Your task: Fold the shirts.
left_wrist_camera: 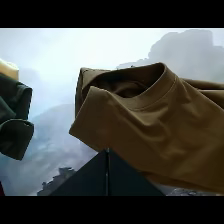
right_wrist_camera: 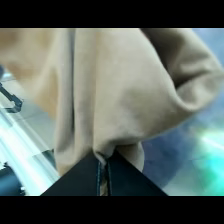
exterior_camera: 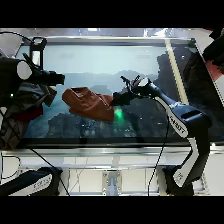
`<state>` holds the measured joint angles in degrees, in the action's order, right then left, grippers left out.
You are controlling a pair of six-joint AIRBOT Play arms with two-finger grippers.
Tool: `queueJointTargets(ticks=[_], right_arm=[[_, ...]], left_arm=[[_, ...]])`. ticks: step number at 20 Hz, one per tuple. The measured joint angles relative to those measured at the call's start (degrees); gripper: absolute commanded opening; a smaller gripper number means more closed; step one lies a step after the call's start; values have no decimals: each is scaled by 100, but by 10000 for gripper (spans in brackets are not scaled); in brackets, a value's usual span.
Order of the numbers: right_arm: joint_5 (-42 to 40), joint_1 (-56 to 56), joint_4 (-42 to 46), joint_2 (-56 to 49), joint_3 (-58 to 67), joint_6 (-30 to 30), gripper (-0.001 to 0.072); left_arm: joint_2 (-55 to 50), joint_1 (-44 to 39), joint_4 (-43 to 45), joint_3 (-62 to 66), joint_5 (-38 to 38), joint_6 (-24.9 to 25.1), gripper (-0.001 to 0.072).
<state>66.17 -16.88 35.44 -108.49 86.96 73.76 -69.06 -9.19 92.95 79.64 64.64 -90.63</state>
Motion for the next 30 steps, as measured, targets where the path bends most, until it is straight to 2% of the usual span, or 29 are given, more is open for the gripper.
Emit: queueJointTargets(ticks=[2,7,13,16,24,25,26,27,30], right_arm=[[153,212,407,227,111,251,9],[925,1342,2096,1270,221,811,9],[1541,3786,3392,2551,59,1012,9],[1655,5189,3639,3047,-520,822,9],[1322,8821,3794,4194,-3171,-37,15],[1314,9114,3783,4293,-3316,-87,80],[1327,9359,3722,4395,-3427,-118,249],[1333,9532,3633,4489,-3504,-122,383],[1401,9798,2706,4754,-3633,-68,393]], left_arm=[[0,0,2,0,9,0,11],[0,0,4,0,17,0,11],[-2,0,4,0,24,0,11],[-2,0,4,0,22,0,11],[-2,0,4,0,17,0,11],[-2,0,4,0,17,0,11],[-2,0,4,0,17,0,11],[-2,0,4,0,17,0,11],[-2,0,4,0,15,-2,11]])
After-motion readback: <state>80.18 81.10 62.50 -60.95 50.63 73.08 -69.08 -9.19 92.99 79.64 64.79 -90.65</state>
